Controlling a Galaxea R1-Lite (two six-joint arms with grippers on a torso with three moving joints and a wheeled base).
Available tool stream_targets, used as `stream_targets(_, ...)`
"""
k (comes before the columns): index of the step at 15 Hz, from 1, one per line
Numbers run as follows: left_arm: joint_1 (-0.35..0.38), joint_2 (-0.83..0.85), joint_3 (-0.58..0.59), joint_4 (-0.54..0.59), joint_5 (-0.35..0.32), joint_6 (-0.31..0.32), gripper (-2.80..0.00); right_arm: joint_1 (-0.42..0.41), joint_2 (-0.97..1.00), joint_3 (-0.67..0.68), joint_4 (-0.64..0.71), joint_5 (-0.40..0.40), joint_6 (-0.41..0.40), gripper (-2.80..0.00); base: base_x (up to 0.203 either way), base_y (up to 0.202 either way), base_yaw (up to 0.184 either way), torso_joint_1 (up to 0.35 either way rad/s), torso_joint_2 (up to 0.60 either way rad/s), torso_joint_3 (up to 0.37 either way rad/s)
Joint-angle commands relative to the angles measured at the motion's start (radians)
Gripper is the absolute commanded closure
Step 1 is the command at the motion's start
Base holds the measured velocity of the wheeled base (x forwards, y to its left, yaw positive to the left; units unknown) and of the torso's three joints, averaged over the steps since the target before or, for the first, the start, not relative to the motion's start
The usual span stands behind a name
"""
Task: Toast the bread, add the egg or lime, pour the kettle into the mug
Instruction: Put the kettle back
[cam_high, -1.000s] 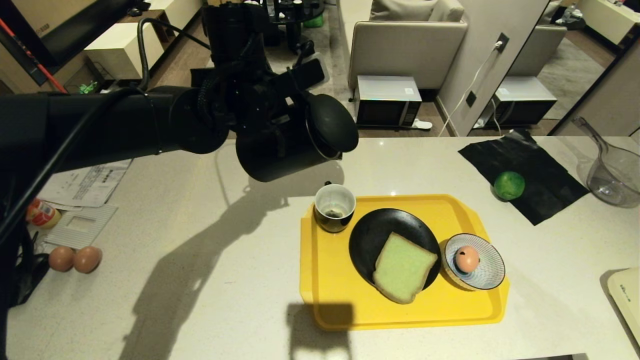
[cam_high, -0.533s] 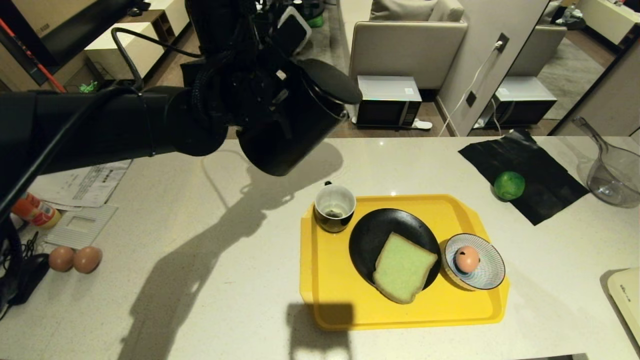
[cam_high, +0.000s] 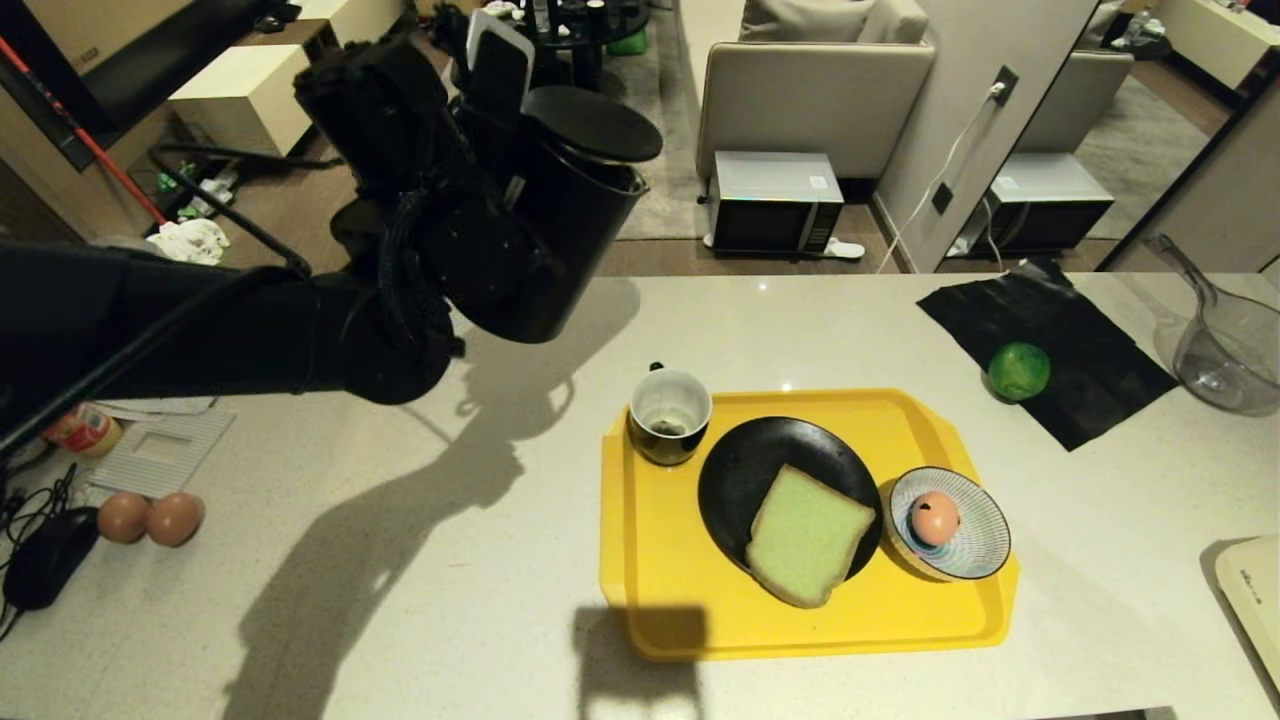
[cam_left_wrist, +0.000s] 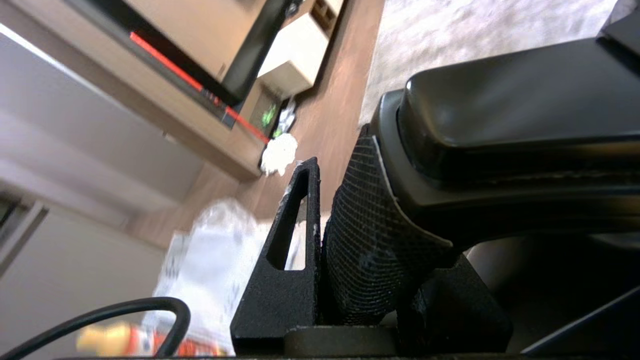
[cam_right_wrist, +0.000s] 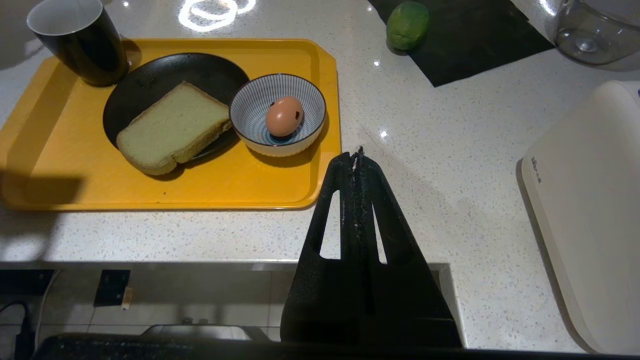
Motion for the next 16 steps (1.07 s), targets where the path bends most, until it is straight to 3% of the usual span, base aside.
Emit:
stream_targets(1,0.007,-0.035,0.208,-0.188,0.020,-0.019,0.00,0.000,0.002,0.026,-0.001,0.000,0.000,0.00,0.000,0.000,0.000,0.000,0.00,0.000)
stream_targets(3,0.008,-0.025,0.348,-0.376,0.028,-0.091,0.00,0.000,0.002,0.026,-0.001,0.000,0.000,0.00,0.000,0.000,0.000,0.000,0.00,0.000)
stream_targets(6,0.010,0.060,0.400,-0.566,0.029,-0.163,0.00,0.000,0.002,0.026,-0.001,0.000,0.001,0.00,0.000,0.000,0.000,0.000,0.00,0.000)
stream_targets(8,0.027,0.086,0.404,-0.582,0.026,-0.225,0.00,0.000,0.002,0.026,-0.001,0.000,0.001,0.00,0.000,0.000,0.000,0.000,0.00,0.000)
stream_targets(12,0.083,0.097,0.427,-0.582,0.026,-0.269,0.00,0.000,0.002,0.026,-0.001,0.000,0.000,0.00,0.000,0.000,0.000,0.000,0.00,0.000)
stream_targets(16,0.136,0.120,0.475,-0.582,0.026,-0.361,0.00,0.000,0.002,0.026,-0.001,0.000,0.000,0.00,0.000,0.000,0.000,0.000,0.00,0.000)
